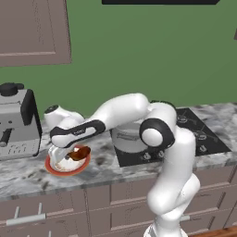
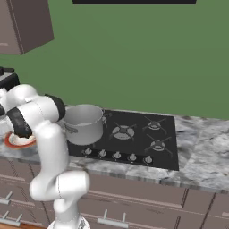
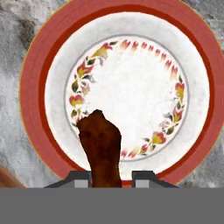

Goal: Retrieve the frozen meat and place it in the pot on a burner. Then turn the burner on.

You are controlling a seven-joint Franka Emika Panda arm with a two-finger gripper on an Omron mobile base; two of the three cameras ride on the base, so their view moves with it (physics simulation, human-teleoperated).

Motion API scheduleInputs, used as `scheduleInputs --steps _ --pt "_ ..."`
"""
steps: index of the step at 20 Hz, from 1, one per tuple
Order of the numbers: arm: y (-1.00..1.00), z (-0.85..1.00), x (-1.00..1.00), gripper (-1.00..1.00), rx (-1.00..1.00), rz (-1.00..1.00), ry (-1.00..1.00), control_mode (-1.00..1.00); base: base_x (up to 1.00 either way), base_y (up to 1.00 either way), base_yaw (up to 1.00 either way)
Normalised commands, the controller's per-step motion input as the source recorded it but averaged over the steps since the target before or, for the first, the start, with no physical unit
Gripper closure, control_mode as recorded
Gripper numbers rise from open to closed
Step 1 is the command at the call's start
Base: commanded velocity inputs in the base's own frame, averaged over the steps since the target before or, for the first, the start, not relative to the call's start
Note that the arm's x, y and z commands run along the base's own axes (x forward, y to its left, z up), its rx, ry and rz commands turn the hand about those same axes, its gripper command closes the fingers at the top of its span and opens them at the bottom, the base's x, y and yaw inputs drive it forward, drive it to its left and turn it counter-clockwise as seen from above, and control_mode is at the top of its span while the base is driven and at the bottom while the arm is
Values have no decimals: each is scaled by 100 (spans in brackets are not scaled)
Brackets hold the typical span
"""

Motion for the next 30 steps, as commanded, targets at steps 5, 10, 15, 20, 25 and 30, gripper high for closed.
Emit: scheduleInputs --steps 5,10,15,20,25,30 --pt "-44 69 -55 100 6 0 -3 -100 0 0 0" --pt "-65 67 -66 100 8 -1 -5 -100 0 0 0" --pt "-85 60 -50 100 13 0 -6 -100 0 0 0" --pt "-100 51 -15 100 14 -9 -5 -100 0 0 0" --pt "-100 43 3 100 10 -30 -5 -100 0 0 0" --pt "-96 -1 41 100 11 -28 0 -100 0 0 0"
